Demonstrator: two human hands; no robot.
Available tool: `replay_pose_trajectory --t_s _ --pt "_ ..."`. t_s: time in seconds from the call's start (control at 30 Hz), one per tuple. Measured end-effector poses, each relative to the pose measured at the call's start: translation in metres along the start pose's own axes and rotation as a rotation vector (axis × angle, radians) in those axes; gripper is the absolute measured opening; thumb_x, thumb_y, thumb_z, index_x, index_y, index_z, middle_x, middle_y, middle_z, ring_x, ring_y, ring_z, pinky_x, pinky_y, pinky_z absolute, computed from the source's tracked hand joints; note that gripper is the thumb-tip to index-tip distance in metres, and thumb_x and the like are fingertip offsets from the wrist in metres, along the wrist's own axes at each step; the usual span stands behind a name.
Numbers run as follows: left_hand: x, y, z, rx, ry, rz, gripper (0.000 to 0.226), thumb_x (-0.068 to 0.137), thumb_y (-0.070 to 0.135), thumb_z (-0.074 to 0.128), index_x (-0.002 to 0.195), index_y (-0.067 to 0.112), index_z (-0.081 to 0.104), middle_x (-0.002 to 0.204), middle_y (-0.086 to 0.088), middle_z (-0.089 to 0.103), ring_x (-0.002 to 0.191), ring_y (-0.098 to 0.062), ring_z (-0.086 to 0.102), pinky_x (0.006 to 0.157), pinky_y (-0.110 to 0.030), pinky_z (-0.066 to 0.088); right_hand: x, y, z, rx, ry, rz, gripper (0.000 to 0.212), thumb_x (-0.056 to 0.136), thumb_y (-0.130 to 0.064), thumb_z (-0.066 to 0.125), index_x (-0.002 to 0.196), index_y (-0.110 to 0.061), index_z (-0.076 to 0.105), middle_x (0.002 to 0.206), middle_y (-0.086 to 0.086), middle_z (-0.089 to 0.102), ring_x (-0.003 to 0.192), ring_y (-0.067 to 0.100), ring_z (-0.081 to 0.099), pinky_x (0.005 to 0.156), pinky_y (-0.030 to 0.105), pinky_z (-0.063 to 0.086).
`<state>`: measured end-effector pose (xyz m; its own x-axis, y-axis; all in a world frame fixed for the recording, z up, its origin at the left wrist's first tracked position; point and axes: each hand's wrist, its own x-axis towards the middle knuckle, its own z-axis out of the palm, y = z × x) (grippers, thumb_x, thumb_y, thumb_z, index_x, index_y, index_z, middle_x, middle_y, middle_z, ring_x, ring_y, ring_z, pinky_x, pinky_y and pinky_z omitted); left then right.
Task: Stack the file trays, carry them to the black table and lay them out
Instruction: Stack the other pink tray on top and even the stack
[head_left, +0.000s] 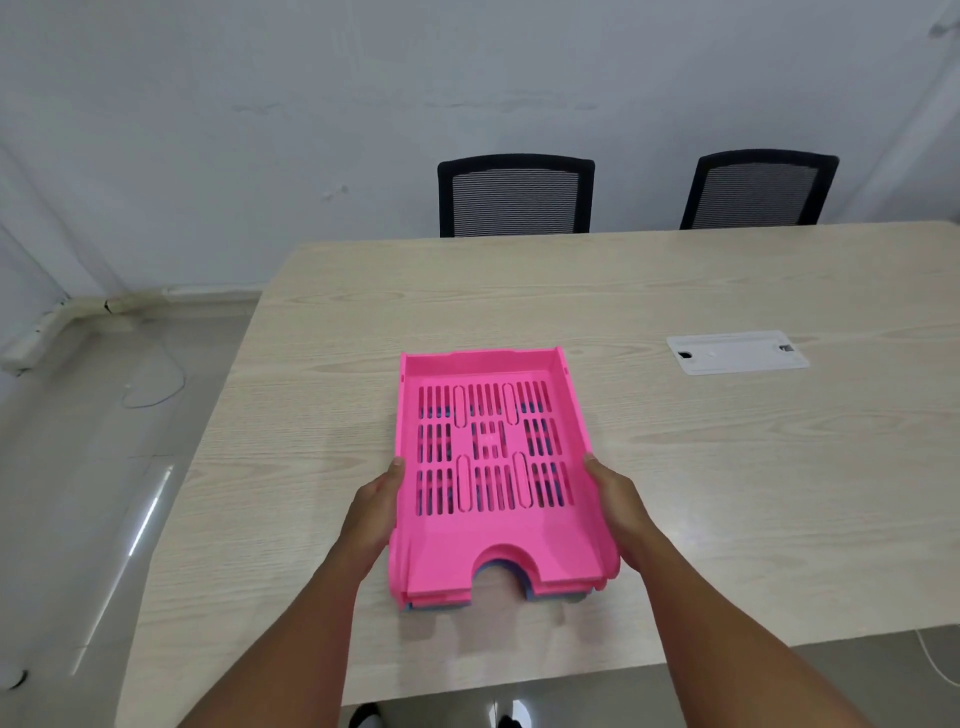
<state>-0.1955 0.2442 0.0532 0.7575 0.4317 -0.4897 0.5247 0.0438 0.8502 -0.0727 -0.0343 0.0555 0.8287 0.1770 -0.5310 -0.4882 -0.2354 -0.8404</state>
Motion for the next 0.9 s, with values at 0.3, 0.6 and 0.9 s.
replay_pose_trajectory --t_s 0.3,0.6,0.9 --pt "0.002 0.017 0.000 0.007 -0.045 -0.051 0.068 0.096 0.070 0.027 0.123 0.025 0.069 0.112 -0.005 0.077 0.099 -0.026 0.073 0.084 -0.043 0.059 0.008 -0.006 0.002 -0.011 -0.028 -0.018 0.050 0.101 -0.051 0.040 0.109 -0.017 0.076 0.103 0.010 0.079 0.096 0.033 0.075 0.096 0.056 0.055" --pt "0.023 0.011 -0.008 -0.035 -0.124 -0.110 0.081 0.077 0.091 0.031 0.126 0.037 0.066 0.124 -0.003 0.074 0.116 -0.033 0.067 0.103 -0.064 0.046 0.015 -0.011 0.003 0.046 -0.093 -0.001 0.054 0.100 -0.054 0.041 0.115 -0.014 0.074 0.108 0.013 0.078 0.100 0.036 0.074 0.101 0.058 0.051" --pt "0.018 0.006 0.000 -0.279 -0.333 -0.174 0.064 0.096 0.067 0.032 0.128 0.023 0.065 0.120 -0.013 0.075 0.111 -0.035 0.070 0.111 -0.060 0.042 0.018 0.002 -0.001 0.279 -0.386 0.124 0.072 0.094 -0.065 0.044 0.131 -0.007 0.062 0.122 0.022 0.069 0.106 0.040 0.066 0.104 0.057 0.048"
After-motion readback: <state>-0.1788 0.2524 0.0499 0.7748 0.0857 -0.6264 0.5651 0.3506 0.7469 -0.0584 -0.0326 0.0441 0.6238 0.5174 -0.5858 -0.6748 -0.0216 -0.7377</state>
